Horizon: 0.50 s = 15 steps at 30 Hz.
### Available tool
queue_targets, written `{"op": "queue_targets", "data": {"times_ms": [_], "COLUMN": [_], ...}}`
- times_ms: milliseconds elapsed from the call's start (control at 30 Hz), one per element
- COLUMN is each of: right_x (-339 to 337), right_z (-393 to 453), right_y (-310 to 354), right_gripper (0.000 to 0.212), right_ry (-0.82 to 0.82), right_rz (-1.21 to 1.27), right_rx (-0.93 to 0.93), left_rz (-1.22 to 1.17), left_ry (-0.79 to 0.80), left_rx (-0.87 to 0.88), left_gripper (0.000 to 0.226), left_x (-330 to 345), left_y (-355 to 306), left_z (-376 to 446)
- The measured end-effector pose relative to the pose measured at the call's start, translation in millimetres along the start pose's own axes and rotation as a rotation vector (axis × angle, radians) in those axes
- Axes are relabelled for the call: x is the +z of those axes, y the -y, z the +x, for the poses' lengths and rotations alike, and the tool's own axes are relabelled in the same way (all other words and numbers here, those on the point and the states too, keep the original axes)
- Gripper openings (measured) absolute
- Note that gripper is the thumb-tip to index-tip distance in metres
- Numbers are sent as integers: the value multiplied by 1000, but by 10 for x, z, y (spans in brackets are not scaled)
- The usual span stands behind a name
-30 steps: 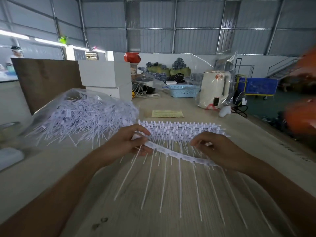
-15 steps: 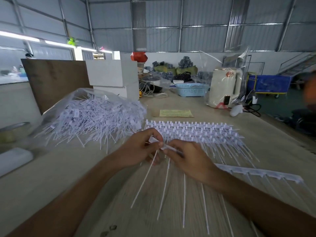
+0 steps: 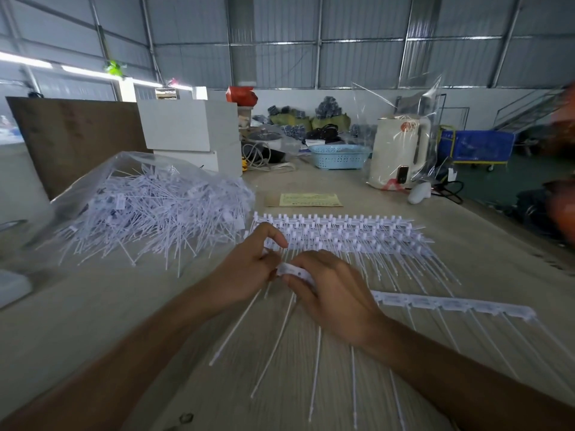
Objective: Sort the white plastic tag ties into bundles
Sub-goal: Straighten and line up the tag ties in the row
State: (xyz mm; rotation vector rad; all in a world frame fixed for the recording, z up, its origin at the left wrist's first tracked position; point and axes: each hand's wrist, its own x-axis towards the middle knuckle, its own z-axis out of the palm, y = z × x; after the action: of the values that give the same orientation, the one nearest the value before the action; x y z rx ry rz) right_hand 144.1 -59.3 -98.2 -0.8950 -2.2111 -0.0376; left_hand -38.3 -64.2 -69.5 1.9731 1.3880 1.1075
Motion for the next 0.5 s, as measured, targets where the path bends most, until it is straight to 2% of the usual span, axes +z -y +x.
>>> {"op": "queue_targets", "data": {"times_ms": [267, 367, 433, 500], "right_x": [47, 64, 71, 70], "right_z": [95, 74, 67, 76], "right_y": [247, 296, 301, 298], "right_gripper": [17, 18, 16, 16], "right_ry": [7, 38, 38, 41], "right_rz": [27, -53, -104, -36], "right_rx": [-8, -77, -123, -90], "left_rz": [333, 173, 93, 41], "left_ry": [95, 132, 173, 179], "left_rx": [55, -59, -132, -148], "left_gripper": [36, 39, 33, 24], "left_x": [-234, -286, -321, -343], "left_y": [11, 4, 6, -6], "left_z": [-3, 7, 3, 1]}}
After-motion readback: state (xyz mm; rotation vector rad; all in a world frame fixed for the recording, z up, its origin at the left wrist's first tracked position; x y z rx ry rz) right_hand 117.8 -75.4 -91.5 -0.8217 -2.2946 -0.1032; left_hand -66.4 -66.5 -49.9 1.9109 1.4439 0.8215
